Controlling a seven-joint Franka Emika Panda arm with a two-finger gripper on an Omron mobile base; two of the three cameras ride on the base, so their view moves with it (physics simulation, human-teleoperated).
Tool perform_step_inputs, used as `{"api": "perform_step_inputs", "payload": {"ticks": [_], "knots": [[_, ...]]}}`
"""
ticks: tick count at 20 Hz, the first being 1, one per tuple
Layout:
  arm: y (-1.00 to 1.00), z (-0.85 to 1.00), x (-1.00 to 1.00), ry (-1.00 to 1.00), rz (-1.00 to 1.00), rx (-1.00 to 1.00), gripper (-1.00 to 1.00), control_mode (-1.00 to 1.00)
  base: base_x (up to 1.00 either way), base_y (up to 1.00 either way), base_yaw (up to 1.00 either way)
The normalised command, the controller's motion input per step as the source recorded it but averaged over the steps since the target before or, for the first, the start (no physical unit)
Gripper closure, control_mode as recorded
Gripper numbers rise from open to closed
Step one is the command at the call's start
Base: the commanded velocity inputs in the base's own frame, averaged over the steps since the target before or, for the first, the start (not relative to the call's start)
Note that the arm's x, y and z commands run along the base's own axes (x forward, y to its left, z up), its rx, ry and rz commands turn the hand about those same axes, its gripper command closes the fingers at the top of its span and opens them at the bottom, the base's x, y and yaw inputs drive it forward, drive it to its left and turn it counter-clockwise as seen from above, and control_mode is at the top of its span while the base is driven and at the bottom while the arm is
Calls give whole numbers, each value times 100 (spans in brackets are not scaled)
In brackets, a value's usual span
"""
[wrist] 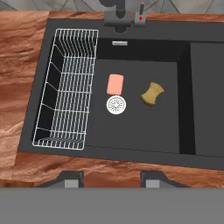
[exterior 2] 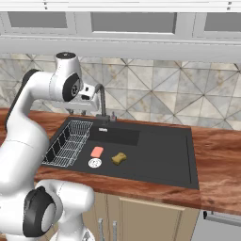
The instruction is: Pick up the bar soap and sponge from the sink, and place them back in the cabinet, and close the cabinet doors.
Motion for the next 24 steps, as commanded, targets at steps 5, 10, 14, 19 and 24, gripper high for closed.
{"api": "perform_step_inputs", "payload": {"ticks": [5, 10, 14, 19, 24], "knots": [[-1, -1, 0, 0, -8, 0, -100, -100, 0, 0, 0], [-12, -16, 0, 0, -24, 0, -100, -100, 0, 0, 0], [-16, -29, 2, 0, -24, 0, -100, -100, 0, 0, 0], [-24, -35, 10, 0, -16, 0, -100, -100, 0, 0, 0], [-12, -36, 21, 0, -9, 0, -100, -100, 0, 0, 0]]}}
